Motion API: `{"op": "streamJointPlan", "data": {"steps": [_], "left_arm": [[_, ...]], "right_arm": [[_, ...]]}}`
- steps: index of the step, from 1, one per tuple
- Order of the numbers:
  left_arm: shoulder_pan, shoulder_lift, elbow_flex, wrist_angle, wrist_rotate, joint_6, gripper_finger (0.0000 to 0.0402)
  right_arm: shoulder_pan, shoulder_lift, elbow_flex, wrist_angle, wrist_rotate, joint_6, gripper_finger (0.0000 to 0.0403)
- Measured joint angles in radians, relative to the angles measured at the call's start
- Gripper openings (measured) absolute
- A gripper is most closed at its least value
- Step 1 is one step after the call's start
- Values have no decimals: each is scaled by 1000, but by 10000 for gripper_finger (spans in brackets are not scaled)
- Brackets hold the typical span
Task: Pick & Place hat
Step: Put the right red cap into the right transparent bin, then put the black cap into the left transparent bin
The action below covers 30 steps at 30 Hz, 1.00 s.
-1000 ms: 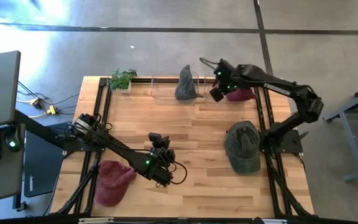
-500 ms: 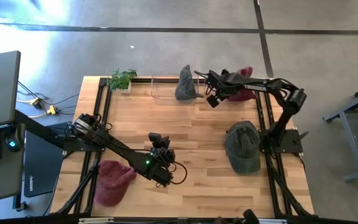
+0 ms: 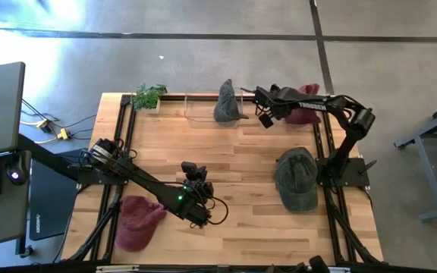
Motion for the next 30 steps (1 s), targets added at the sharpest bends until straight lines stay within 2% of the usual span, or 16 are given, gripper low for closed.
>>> {"op": "streamJointPlan", "data": {"steps": [6, 11, 16, 21, 26, 30], "left_arm": [[-1, 0, 0, -16, 0, -16, 85], [-27, 0, 0, -121, -12, -118, 85], [-73, 0, 0, -271, -61, -288, 85], [-118, 0, 0, -352, -14, -393, 85], [-147, 0, 0, -280, 10, -377, 85], [-143, 0, -3, -63, 107, -184, 85]], "right_arm": [[60, -124, 59, 3, 46, -50, 9], [175, -282, 62, -10, 42, -87, 2], [415, -392, 62, -25, 37, -68, 5], [701, -421, 62, -21, 19, -6, 4], [947, -400, 62, -25, 13, 51, 4], [1092, -376, 62, -66, 5, 162, 16]]}}
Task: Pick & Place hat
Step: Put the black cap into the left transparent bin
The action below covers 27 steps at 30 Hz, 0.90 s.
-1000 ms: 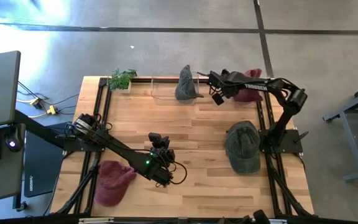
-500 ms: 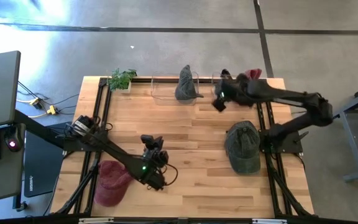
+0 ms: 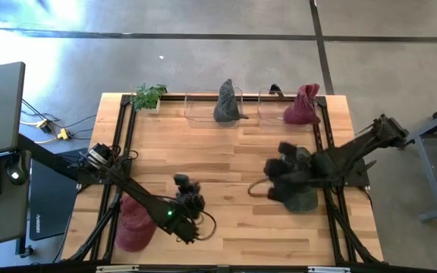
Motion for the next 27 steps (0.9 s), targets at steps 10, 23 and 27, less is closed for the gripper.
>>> {"op": "streamJointPlan", "data": {"steps": [10, 23, 27], "left_arm": [[73, 0, -101, 834, 579, 691, 85], [91, 0, -103, 792, 595, 660, 85], [91, 0, -103, 784, 595, 660, 85]], "right_arm": [[-28, 2, -1, -557, -223, 303, 138], [-592, -86, -317, -342, -457, -306, 242], [-649, -87, -408, -191, -629, -440, 230]]}}
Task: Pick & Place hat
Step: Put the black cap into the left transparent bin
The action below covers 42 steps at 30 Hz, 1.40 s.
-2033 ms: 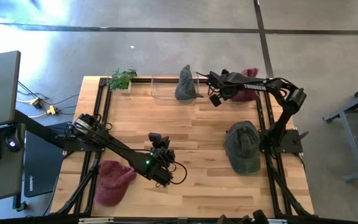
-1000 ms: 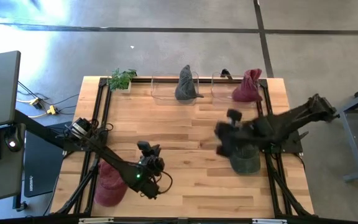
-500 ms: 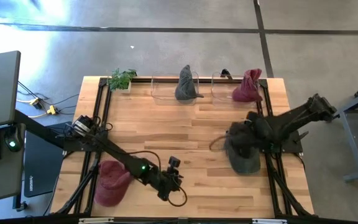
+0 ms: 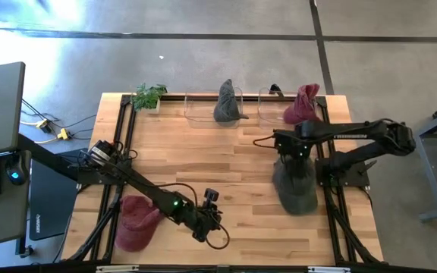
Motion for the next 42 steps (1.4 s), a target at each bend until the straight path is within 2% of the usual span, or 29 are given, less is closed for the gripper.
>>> {"op": "streamJointPlan", "data": {"steps": [3, 7, 10, 12, 16, 18, 22, 24, 26, 31, 37, 42], "left_arm": [[0, 0, 0, -6, 0, 0, 85], [0, 0, 0, -17, -11, 0, 85], [-1, 0, 0, -65, -83, -6, 85], [-5, 0, 0, -106, -163, -30, 85], [-14, 0, 0, -176, -368, -88, 85], [-16, 1, 0, -187, -471, -113, 85], [-38, 1, 0, -196, -693, -139, 85], [-49, -5, 0, -194, -755, -138, 85], [-50, -28, 0, -190, -711, -137, 85], [6, -72, 0, -42, -440, -2, 85], [105, -73, 0, 178, -177, 191, 85], [216, -50, 0, 250, 18, 203, 85]], "right_arm": [[-19, 0, -46, 99, -155, -19, 199], [-19, 0, -93, 214, -369, 10, 114], [-14, 0, -100, 275, -493, 23, 33], [-4, -7, -96, 326, -529, 47, 23], [18, -37, -57, 489, -540, 135, 40], [33, -60, -39, 584, -517, 151, 32], [73, -107, -38, 806, -347, 240, 23], [98, -113, -65, 897, -297, 315, 24], [116, -109, -110, 972, -272, 396, 29], [134, -79, -250, 1175, -239, 531, 34], [134, -78, -370, 1346, -227, 514, 38], [133, -79, -404, 1331, -241, 463, 94]]}}
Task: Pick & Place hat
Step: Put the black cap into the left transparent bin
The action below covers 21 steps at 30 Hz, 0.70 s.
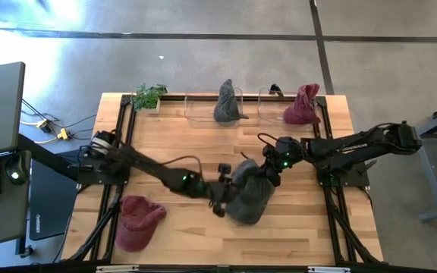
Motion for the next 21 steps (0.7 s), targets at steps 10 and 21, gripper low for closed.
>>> {"op": "streamJointPlan", "data": {"steps": [10, 21], "left_arm": [[39, 5, 0, 28, 13, -2, 85], [78, 14, 2, 94, -12, -4, 85]], "right_arm": [[52, -84, 235, -501, 279, -206, 192], [284, -66, 239, -422, 470, -248, 184]]}}
